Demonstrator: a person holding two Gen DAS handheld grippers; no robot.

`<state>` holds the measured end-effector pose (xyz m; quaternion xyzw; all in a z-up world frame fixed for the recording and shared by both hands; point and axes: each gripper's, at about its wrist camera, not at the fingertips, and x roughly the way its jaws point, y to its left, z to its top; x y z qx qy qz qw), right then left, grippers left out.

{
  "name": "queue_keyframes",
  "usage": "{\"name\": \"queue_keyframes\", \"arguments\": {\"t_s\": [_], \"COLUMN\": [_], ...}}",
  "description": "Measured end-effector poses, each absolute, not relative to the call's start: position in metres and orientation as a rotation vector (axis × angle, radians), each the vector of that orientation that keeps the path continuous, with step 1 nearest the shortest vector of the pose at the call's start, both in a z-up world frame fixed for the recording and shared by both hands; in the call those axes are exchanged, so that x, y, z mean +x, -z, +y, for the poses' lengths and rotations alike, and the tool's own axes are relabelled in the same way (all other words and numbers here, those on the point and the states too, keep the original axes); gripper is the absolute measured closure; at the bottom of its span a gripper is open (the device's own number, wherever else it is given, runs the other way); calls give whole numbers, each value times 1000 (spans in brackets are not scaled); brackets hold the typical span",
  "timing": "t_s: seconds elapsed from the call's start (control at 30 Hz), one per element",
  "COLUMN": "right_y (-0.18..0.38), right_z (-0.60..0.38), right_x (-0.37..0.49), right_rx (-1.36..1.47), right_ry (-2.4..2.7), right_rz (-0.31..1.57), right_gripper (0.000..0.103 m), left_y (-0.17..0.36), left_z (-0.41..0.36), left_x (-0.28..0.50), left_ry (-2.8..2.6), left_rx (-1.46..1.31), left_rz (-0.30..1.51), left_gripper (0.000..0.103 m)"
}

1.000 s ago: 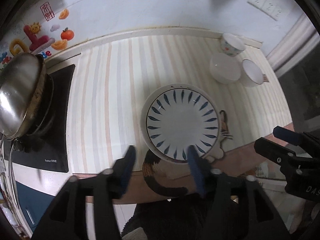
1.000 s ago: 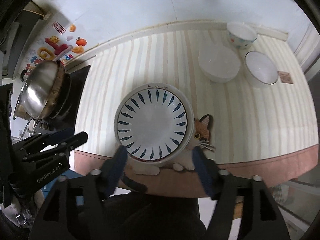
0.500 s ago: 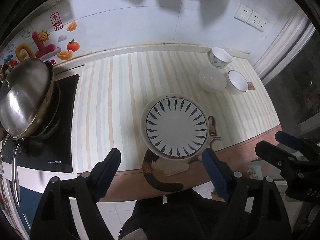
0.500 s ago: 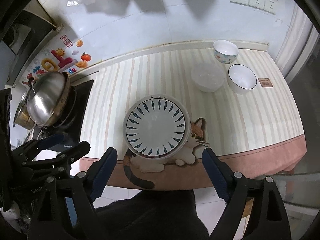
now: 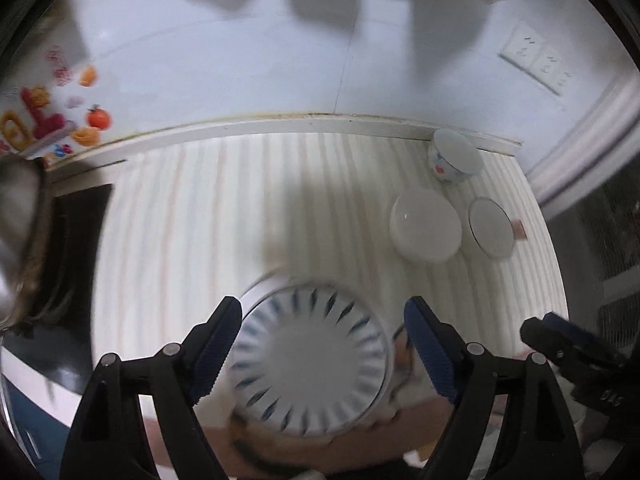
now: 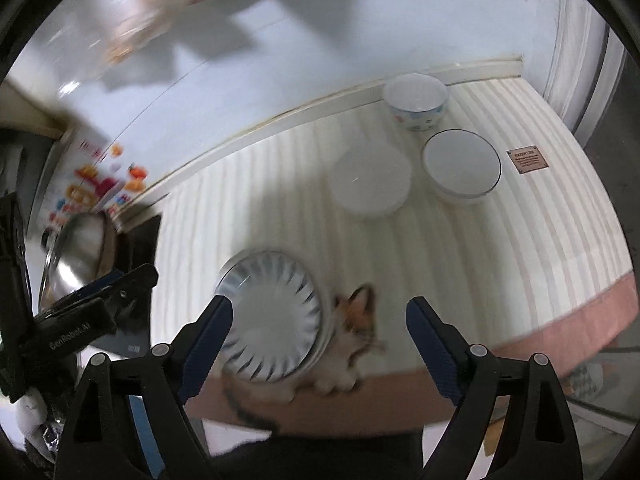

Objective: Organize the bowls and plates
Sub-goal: 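Move both grippers to the plain white bowl and grip its rim, then lift the white bowl with both grippers toward the plate stack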

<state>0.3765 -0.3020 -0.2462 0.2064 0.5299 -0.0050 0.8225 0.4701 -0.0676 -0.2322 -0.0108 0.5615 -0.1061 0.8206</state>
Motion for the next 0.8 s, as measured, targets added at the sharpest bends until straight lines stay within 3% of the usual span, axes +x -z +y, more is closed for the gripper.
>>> {"name": "queue_keyframes", "arguments": {"t_s": [0.1, 0.3, 0.47, 0.53, 0.6, 0.67, 0.8], "right_y": [284, 359, 401, 412, 422, 426, 428], "right_z": [-346, -396, -406, -407, -406, -403, -399], "right_x": [417, 488, 528, 537, 546, 552, 558], "right_rx": [489, 611, 639, 630, 612, 580, 554], "right_ry": [36, 13, -12, -10, 0, 13, 27], "right_rz": [1153, 1241, 1309, 1333, 1362, 1376, 1380], "right_gripper": [14, 44, 58, 65, 69, 81, 86], "left_y": [263, 328, 367, 378, 388, 390, 386], "left_z": [-98, -147, -183, -195, -204, -210, -213], "left_x": [513, 575, 605, 612, 616, 615, 606], "left_ry": [234, 249, 291, 312, 325, 311, 311], "left_rx": [-49, -52, -37, -19, -2, 40, 53], "left_rz": [1259, 1413, 1489, 1505, 1518, 1510, 1493], "left_gripper": [24, 53, 55, 72, 79, 82, 82]}}
